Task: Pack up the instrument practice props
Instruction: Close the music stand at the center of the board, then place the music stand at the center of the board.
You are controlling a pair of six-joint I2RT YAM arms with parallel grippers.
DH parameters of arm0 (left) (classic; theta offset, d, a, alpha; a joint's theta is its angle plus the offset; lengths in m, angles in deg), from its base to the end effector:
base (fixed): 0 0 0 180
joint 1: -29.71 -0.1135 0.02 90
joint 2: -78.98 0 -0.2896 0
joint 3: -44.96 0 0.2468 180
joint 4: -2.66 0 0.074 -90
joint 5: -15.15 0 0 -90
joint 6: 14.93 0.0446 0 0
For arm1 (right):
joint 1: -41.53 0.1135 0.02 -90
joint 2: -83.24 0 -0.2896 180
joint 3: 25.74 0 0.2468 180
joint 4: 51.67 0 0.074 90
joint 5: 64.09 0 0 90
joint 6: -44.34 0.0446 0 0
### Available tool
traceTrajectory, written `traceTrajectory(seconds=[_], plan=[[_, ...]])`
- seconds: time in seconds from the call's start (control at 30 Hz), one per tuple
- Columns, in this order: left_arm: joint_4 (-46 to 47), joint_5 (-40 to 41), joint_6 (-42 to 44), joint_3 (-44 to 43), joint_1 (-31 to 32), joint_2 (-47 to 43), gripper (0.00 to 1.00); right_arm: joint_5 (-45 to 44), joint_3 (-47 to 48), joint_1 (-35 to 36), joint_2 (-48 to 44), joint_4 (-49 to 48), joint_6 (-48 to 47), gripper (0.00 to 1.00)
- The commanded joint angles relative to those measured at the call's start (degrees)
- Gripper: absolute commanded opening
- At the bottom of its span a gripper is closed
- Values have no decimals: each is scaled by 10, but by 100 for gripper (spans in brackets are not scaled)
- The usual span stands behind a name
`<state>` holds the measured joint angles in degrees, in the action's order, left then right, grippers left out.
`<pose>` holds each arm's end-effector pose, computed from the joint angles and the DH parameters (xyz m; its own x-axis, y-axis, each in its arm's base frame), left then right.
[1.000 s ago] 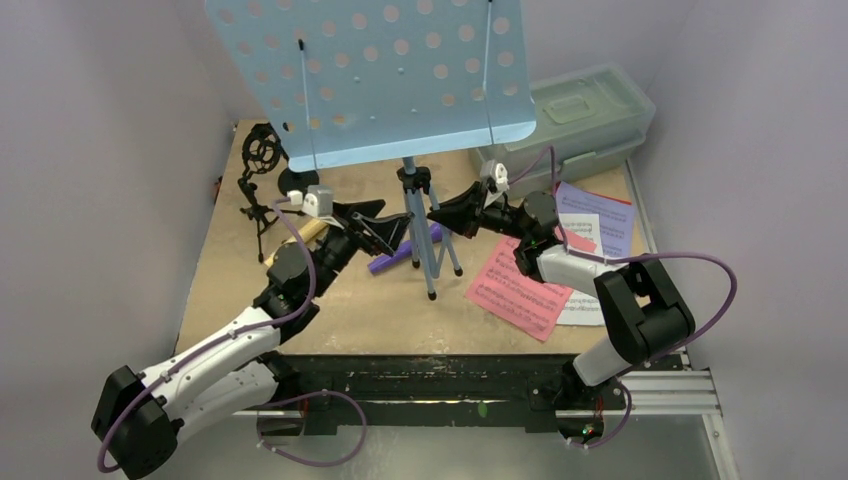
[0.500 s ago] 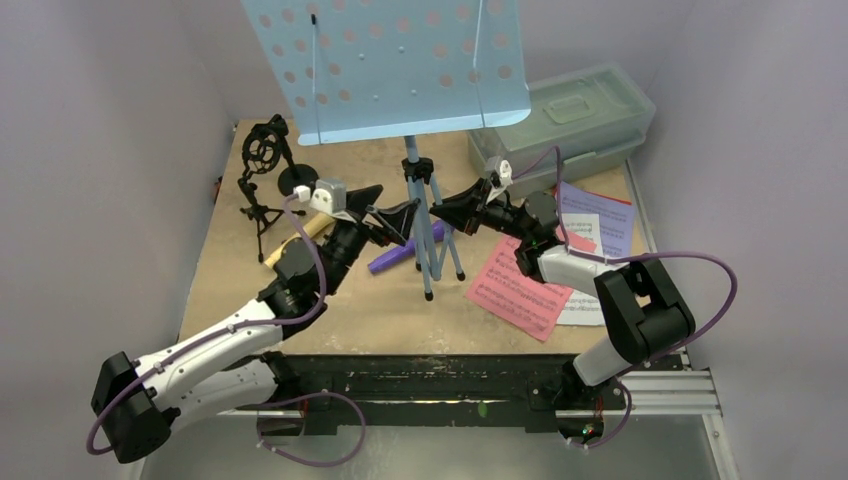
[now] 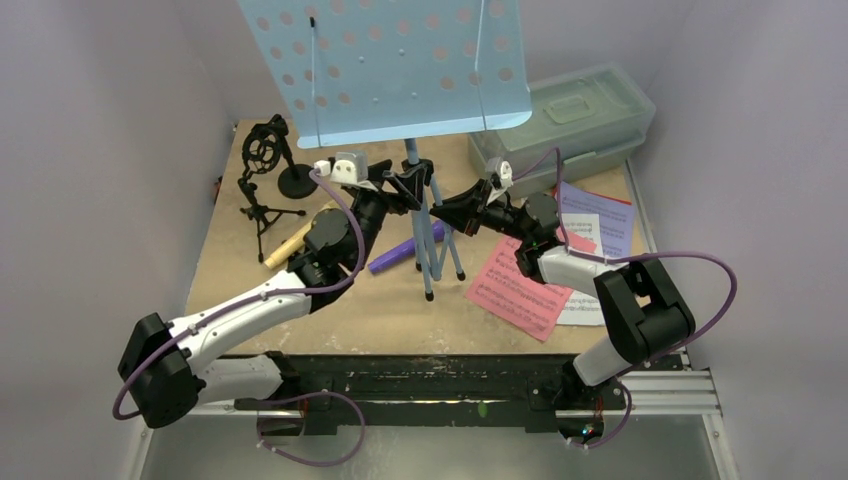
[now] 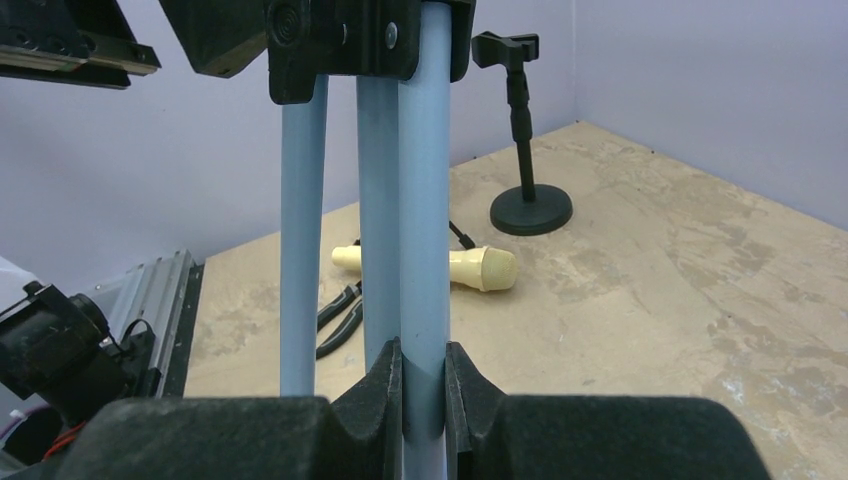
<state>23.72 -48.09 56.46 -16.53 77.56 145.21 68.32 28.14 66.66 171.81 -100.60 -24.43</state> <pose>0.1883 -0.1781 0.3901 0.0600 -0.4909 -0.8692 0.4127 0.8050 -0.4262 0.2763 0.1629 0.2889 -0.1203 0.2389 -0.9636 -0.9246 0.3265 0.1963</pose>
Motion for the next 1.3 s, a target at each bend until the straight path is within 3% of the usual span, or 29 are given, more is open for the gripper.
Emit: traceTrajectory(seconds=[0.0, 0.57, 0.63, 0.7, 0.73, 0.77, 0.87, 1.0, 1.07, 1.2, 1.27], plan=[[58, 40, 32, -41, 4, 20, 71, 12, 3, 1, -27, -99, 2, 0], [53, 100, 65, -120, 4, 124, 57, 15, -1, 1, -33, -100, -6, 0], [54, 101, 68, -125, 4, 130, 49, 16, -2, 2, -35, -100, -7, 0], [55, 97, 74, -130, 3, 135, 34, 17, -2, 1, -37, -99, -10, 0], [55, 94, 77, -134, 3, 137, 23, 19, -2, 1, -39, -97, -13, 0], [55, 92, 81, -138, 3, 139, 3, 21, -2, 2, -40, -94, -17, 0], [65, 98, 82, -147, 3, 140, 0, 38, 4, 1, -52, -71, -41, 2], [69, 113, 72, -182, 1, 142, 0, 69, 18, -4, -89, -5, -82, 48], [58, 123, 61, -210, 0, 150, 0, 85, 26, -15, -113, 24, -93, 65], [37, 150, 42, -262, 0, 167, 0, 143, 54, -46, -160, 107, -117, 82], [28, 169, 24, -281, 0, 175, 0, 170, 75, -61, -191, 211, -171, 86]])
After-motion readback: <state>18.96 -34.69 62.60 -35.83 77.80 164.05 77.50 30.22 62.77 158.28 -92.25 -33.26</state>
